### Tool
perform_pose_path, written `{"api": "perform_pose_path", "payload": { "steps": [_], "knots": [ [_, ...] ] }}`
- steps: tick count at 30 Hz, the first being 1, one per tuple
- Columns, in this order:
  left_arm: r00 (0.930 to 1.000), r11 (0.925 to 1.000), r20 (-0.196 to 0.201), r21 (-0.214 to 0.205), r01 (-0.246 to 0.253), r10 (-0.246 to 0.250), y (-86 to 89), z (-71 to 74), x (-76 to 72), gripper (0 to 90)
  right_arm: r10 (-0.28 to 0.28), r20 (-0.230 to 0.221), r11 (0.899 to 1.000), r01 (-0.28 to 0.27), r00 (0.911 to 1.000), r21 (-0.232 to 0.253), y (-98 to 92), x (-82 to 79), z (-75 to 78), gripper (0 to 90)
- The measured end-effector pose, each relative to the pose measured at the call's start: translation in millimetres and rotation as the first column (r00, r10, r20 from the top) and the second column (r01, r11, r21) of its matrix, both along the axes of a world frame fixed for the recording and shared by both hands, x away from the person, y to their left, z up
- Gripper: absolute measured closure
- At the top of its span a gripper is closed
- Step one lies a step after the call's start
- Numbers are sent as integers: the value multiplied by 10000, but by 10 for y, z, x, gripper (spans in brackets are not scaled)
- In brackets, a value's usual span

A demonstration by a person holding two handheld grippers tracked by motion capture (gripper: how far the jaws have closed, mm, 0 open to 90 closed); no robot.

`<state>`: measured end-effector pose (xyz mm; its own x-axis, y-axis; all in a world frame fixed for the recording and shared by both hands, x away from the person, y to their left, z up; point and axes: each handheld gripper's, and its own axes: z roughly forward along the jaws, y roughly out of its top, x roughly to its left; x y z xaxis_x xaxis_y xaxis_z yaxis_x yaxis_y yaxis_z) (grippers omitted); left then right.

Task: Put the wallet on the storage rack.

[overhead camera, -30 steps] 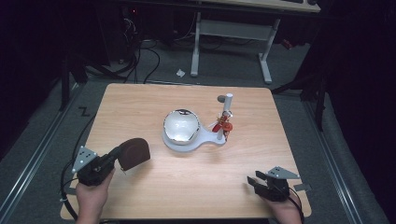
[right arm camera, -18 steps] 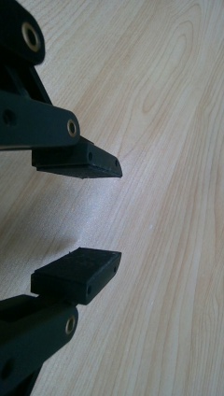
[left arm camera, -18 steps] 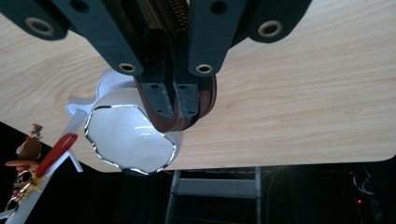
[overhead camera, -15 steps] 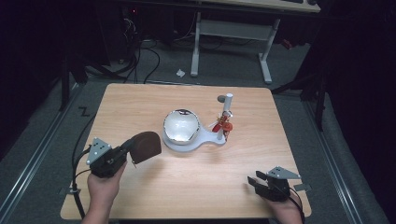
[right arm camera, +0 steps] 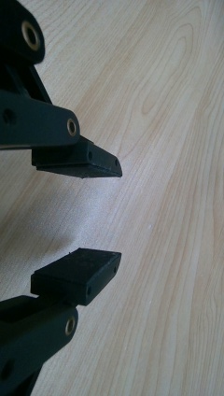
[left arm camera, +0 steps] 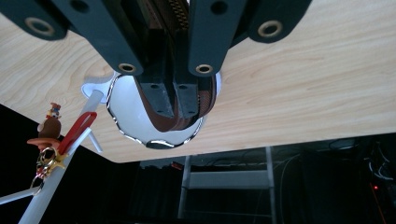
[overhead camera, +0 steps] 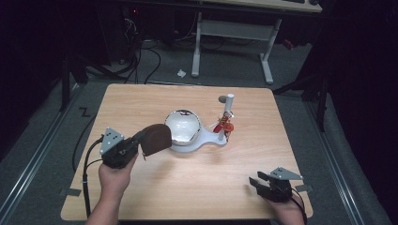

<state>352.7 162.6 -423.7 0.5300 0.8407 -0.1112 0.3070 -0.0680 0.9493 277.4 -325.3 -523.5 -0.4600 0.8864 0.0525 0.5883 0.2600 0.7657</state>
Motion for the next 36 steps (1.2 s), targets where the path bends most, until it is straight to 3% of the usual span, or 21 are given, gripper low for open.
{"api": "perform_pose_path", "payload": {
  "steps": [17, 25, 36],
  "knots": [
    [10000, 9993, -47, 368, -7, 9, -242, 111, 319, 874, -5, -9, 10000, 5, 10000, 48, 1, -4, 6, 528],
    [9993, 9976, -371, 683, -61, 87, -346, 72, 494, 874, 27, 29, 10000, -27, 10000, 47, -2, -3, 6, 529],
    [9969, 9950, -718, 969, -244, 314, -472, 13, 617, 872, 54, 27, 10000, -54, 10000, 60, -3, -2, 5, 531]
  ]
}}
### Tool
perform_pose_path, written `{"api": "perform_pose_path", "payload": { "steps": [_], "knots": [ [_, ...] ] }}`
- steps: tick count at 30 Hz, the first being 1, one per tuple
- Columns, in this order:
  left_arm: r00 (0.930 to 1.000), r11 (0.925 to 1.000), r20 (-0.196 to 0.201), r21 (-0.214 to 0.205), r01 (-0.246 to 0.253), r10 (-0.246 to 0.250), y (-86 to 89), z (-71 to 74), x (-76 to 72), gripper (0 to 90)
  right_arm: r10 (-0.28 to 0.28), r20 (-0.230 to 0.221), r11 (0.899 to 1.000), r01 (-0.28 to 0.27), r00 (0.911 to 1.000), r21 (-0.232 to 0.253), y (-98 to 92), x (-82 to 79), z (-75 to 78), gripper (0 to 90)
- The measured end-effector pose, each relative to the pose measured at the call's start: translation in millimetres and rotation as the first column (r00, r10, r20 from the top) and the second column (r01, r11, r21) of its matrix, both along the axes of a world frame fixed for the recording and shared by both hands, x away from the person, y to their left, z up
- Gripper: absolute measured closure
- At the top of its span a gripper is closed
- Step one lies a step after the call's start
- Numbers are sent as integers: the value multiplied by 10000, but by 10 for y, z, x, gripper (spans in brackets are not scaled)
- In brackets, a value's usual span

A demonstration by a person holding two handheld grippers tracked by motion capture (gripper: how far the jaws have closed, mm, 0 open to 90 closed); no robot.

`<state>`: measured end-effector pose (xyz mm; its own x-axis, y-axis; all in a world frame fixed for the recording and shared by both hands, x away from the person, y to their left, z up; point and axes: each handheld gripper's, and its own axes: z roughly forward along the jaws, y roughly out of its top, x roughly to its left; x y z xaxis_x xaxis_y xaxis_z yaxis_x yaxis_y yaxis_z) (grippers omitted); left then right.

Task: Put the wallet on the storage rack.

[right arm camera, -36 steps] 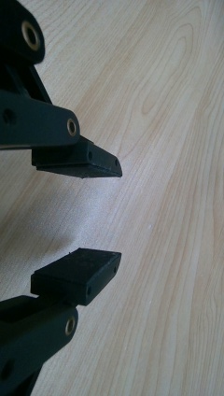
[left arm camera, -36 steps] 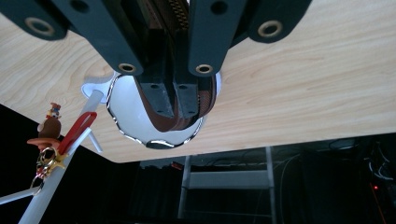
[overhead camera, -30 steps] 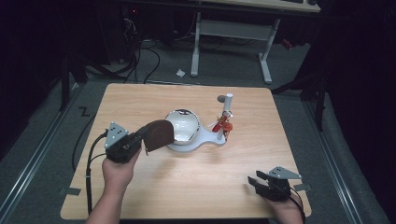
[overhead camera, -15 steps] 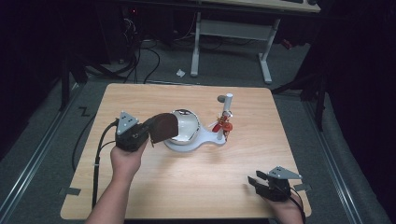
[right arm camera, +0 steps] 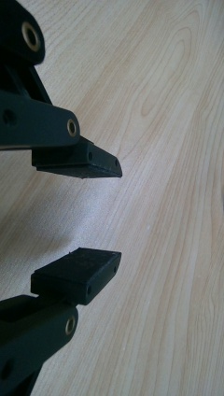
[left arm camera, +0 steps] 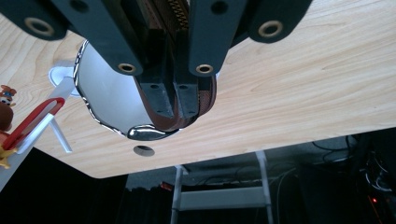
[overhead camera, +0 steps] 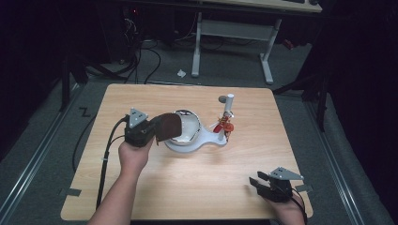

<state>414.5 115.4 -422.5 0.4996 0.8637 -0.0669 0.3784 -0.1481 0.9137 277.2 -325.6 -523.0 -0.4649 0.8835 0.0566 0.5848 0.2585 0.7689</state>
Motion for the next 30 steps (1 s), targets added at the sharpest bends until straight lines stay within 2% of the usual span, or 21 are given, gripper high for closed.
{"api": "perform_pose_path", "payload": {
  "steps": [8, 15, 19, 30],
  "knots": [
    [9998, 9999, -123, 81, -130, 131, -103, -20, 84, 866, 27, -18, 10000, -27, 10000, -21, 8, 0, -2, 534],
    [9997, 9992, -208, 368, -152, 160, -212, -46, 180, 866, 26, -14, 10000, -26, 10000, 5, 5, -1, 1, 534],
    [9993, 9993, -314, 336, -173, 184, -258, -86, 225, 861, 10, -23, 10000, -10, 10000, 18, 2, -3, 0, 533],
    [9994, 9996, -283, 181, -196, 201, -296, -101, 267, 819, 33, -32, 10000, -33, 10000, 10, 2, -2, -4, 533]
  ]
}}
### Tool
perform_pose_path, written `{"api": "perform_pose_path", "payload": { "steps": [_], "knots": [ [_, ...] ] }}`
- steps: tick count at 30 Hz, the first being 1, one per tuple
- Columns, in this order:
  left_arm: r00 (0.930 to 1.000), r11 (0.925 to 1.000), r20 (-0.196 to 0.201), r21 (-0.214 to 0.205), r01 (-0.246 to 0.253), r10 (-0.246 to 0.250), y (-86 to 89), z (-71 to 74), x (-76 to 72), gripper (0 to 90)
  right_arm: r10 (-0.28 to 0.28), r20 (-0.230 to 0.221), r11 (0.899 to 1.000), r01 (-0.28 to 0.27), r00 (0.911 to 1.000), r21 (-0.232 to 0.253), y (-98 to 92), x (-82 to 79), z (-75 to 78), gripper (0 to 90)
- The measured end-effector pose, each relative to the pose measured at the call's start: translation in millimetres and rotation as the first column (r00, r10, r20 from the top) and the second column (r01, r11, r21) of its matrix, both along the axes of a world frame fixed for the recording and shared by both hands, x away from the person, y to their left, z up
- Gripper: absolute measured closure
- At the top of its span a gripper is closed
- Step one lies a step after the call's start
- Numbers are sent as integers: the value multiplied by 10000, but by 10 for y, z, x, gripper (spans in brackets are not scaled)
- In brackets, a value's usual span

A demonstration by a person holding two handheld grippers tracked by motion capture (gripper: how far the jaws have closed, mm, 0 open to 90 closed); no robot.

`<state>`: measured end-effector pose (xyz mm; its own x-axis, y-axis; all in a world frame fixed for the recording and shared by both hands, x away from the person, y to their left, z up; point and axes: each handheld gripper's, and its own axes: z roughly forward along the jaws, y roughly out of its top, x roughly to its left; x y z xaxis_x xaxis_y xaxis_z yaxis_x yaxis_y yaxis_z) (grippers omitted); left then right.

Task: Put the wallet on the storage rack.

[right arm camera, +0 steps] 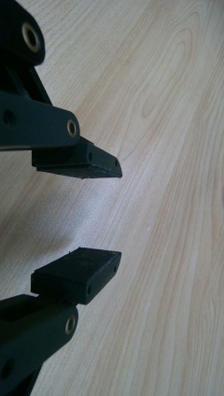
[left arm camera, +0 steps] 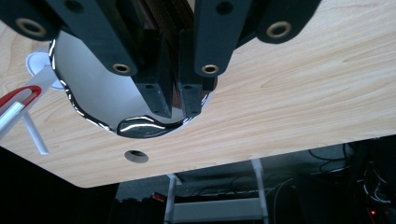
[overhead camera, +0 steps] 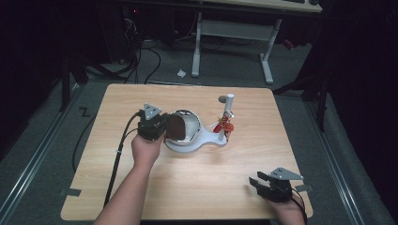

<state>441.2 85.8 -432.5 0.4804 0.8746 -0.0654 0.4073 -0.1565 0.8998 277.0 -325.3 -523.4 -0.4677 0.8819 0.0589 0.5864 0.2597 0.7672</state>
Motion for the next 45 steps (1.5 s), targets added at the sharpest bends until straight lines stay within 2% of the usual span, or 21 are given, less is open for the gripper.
{"api": "perform_pose_path", "payload": {
  "steps": [16, 24, 32, 40, 45],
  "knots": [
    [9997, 9996, 35, -114, 245, -245, 48, 61, -49, 607, 17, 11, 10000, -17, 10000, -26, 6, -8, -2, 534],
    [9992, 9992, 66, -55, 385, -384, 65, 94, -106, 560, -31, -61, 10000, 31, 10000, -4, -4, -5, -13, 535],
    [9984, 9982, 68, -203, 565, -564, 93, 105, -186, 526, 10, -126, 10000, -10, 9999, -24, 8, 31, -32, 537],
    [9982, 9968, 60, -538, 595, -593, 188, 88, -268, 501, 56, -143, 10000, -56, 9999, -4, 28, 44, -34, 538],
    [9982, 9967, 55, -538, 602, -600, 264, 45, -343, 486, 87, -191, 9999, -85, 9998, 104, 38, 63, -38, 539]
  ]
}}
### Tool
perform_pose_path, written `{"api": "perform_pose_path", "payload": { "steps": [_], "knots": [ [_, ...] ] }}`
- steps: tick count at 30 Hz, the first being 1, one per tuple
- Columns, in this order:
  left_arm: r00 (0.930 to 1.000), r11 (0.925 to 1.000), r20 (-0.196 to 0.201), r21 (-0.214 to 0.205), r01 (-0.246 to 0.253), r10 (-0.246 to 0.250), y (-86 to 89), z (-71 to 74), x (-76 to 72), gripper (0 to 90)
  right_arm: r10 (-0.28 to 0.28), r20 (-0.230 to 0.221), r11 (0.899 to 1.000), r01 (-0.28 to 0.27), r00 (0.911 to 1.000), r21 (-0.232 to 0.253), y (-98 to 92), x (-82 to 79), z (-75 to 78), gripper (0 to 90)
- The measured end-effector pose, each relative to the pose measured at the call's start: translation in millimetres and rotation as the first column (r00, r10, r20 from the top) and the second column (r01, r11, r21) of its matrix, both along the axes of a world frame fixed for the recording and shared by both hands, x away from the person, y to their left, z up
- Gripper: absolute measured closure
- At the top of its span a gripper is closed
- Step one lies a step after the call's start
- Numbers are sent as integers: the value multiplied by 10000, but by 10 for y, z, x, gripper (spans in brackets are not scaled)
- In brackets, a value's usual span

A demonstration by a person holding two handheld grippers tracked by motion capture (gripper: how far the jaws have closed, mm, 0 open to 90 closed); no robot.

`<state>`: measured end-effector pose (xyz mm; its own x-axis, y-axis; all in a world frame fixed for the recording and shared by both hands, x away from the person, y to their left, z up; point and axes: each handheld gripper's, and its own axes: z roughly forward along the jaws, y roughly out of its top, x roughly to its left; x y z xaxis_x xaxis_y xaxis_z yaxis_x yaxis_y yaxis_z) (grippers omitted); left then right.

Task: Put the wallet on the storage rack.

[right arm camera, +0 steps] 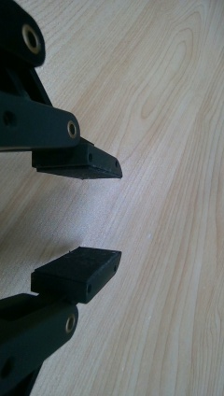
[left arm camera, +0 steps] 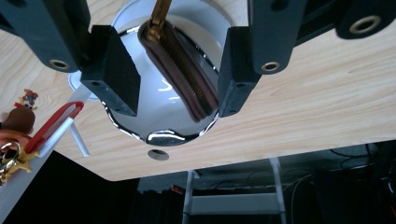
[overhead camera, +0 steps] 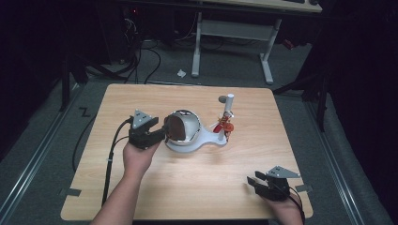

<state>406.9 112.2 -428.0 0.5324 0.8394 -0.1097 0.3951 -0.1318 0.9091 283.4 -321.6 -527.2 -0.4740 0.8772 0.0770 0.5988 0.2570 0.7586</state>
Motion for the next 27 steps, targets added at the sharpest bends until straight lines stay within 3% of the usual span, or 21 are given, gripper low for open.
{"api": "perform_pose_path", "payload": {
  "steps": [15, 27],
  "knots": [
    [9995, 9996, -304, 285, 17, -8, 408, -376, -412, 433, 71, -85, 10000, -71, 9999, -14, 33, 13, -19, 542],
    [9934, 9955, -1118, 942, -139, 244, 855, -811, -790, 383, -77, -163, 9999, 75, 9998, -129, 60, 24, -36, 541]
  ]
}}
